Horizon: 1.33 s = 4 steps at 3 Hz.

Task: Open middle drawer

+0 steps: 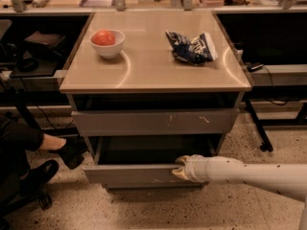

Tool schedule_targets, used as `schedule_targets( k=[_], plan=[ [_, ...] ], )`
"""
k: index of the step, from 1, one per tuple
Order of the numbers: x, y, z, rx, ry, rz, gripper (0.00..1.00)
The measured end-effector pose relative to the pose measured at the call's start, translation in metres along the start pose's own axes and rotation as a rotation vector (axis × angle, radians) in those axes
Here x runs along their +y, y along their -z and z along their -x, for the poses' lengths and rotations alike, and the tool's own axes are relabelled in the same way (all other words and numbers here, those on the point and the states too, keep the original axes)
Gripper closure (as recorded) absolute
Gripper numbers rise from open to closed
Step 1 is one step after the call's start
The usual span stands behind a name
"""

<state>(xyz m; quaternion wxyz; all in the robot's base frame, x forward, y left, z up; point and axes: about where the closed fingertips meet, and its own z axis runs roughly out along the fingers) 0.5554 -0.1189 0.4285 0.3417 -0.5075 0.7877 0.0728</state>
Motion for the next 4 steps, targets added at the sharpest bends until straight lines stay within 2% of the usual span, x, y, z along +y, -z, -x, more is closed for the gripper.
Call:
schedule_targets(
  k=[4],
  plan=[
    [0.023,0.021,-0.005,-0.021,-0.008,0.005,1.0]
  ],
)
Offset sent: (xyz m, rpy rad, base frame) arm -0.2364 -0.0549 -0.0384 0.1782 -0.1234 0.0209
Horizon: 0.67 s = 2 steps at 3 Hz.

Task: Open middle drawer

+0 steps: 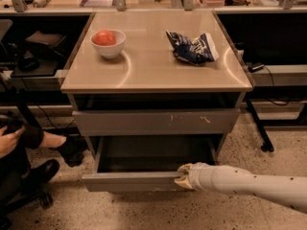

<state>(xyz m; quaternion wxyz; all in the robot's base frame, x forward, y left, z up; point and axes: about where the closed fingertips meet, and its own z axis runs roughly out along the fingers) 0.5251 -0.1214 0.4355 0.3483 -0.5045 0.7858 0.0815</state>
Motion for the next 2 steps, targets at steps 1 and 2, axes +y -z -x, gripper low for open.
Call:
schedule_targets(
  k=[1,2],
  plan=[
    [0.0,0.0,0.0,0.0,0.0,0.0,1.0],
    [0.012,0.004,-0.009,0.001,0.014,0.002,1.0]
  ],
)
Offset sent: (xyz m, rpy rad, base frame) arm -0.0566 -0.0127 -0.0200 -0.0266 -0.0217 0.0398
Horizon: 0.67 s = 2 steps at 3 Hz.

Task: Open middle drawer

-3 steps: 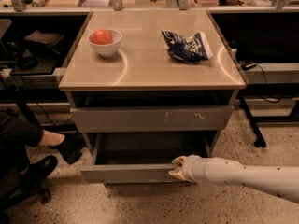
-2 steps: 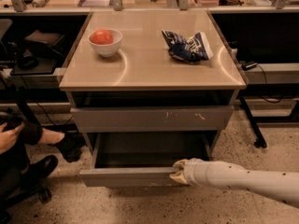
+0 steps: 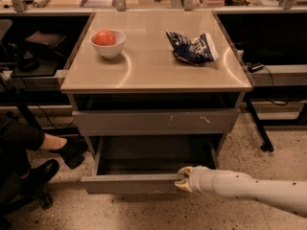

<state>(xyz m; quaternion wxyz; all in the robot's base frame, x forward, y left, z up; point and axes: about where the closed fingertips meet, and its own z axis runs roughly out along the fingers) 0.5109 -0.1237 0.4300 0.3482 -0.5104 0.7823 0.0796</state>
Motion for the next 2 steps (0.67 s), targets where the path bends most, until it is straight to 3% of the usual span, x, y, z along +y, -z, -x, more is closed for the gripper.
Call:
schedule_targets(
  k=[2],
  plan=[
    [0.008,0.0088,-0.0008,-0.005,0.001,-0.006,1.0]
  ],
)
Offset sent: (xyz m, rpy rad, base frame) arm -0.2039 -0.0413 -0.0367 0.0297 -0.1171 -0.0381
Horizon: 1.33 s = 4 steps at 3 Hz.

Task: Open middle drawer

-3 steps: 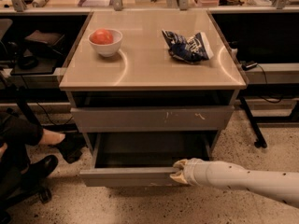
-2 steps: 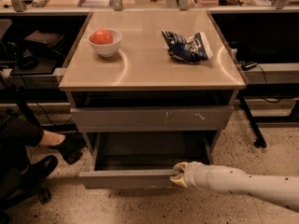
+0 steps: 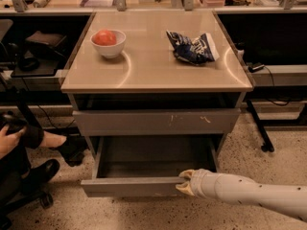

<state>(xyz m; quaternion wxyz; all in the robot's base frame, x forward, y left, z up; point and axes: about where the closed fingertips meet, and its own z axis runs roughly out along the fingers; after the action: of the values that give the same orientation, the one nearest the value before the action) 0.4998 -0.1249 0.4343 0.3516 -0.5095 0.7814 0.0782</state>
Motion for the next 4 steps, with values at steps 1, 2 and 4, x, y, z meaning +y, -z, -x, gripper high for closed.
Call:
schedule_targets(
  k=[1,2,4],
  plan=[
    [0.001,0.0,-0.002,0.004,0.001,-0.008,1.0],
    [0.002,0.006,-0.006,0.009,0.021,-0.024,1.0],
    [0.027,0.018,-0.012,-0.017,0.071,-0.043,1.0]
  ],
)
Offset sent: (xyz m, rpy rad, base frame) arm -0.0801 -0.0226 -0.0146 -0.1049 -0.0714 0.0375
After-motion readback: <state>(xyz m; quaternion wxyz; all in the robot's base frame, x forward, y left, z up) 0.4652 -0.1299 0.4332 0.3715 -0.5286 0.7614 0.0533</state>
